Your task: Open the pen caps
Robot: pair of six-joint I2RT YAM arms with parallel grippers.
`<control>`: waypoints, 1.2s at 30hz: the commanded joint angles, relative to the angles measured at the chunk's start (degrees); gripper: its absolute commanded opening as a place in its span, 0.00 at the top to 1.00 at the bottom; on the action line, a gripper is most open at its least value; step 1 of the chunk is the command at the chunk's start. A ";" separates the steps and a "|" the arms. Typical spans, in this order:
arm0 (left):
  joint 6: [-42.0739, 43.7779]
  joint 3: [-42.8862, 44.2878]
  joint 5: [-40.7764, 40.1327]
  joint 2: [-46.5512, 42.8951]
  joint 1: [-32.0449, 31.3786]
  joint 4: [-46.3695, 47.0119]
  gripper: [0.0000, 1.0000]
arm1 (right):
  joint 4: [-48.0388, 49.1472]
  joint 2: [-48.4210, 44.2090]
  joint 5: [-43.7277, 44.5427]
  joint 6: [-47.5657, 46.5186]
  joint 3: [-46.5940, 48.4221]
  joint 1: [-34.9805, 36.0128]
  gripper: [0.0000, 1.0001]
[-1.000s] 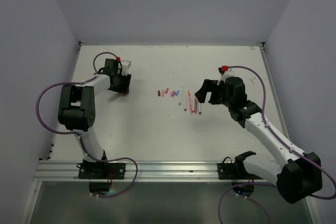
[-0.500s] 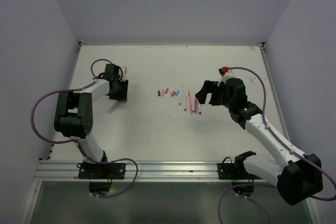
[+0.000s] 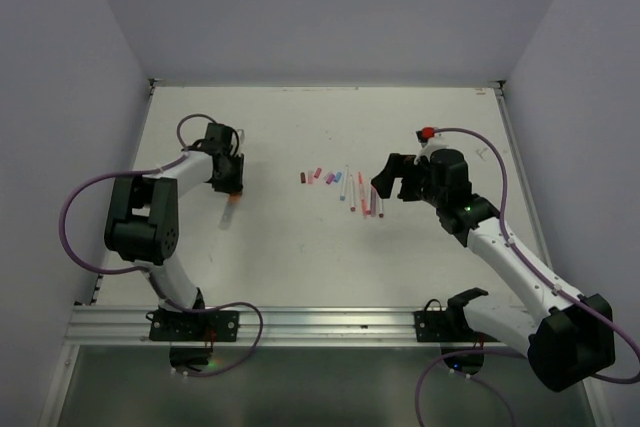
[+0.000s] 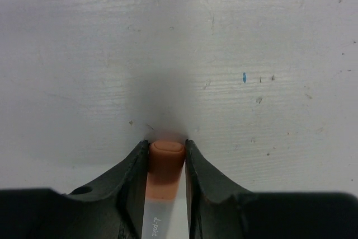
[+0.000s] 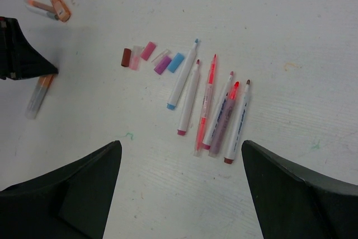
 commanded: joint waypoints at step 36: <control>-48.60 -9.93 -0.19 -24.76 -13.50 16.25 1.00 | 31.28 34.46 -2.35 10.88 12.44 26.14 0.25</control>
